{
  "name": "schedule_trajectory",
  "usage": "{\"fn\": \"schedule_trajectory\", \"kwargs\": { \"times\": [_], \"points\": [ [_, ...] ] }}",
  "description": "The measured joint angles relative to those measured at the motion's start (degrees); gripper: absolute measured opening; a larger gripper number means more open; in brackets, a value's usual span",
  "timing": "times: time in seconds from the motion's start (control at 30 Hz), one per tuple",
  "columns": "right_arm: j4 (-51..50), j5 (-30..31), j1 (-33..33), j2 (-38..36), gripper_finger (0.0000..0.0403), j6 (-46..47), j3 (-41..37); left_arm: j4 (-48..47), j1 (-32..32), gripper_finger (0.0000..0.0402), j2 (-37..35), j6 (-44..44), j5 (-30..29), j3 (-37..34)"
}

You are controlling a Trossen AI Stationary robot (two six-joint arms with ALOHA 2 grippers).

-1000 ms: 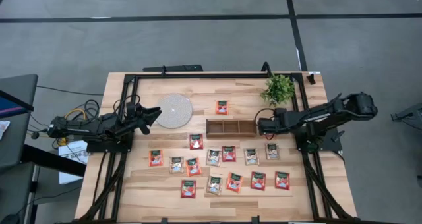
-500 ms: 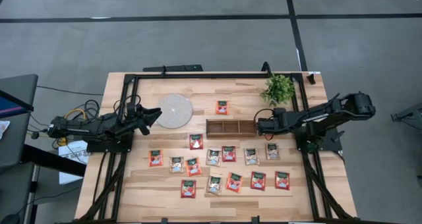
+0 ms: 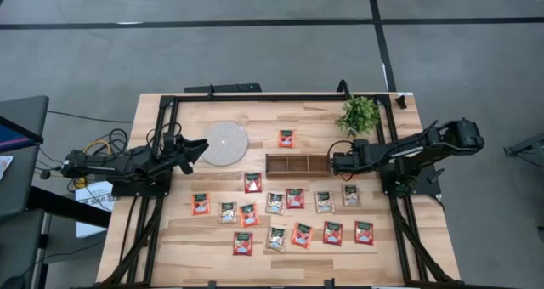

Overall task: Pick & Place Tea
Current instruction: Put the orange tea bag into the right section of the wooden organizer

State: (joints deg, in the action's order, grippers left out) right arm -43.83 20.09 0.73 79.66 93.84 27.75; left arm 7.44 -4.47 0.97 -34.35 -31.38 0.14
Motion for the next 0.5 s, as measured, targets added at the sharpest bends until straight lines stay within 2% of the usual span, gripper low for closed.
{"fn": "schedule_trajectory", "kwargs": {
  "times": [0.27, 0.5],
  "points": [
    [-4.42, -1.93, -0.38, 0.36, 0.0045, -2.39, 2.36, 0.0, 0.0, 0.0151, 0.01, 0.0, -0.02, 0.0],
    [-5.31, -2.37, -1.74, 0.37, 0.0004, -2.96, 3.1, 0.0, 0.0, 0.0151, 0.0, 0.02, -0.02, 0.0]
  ]
}}
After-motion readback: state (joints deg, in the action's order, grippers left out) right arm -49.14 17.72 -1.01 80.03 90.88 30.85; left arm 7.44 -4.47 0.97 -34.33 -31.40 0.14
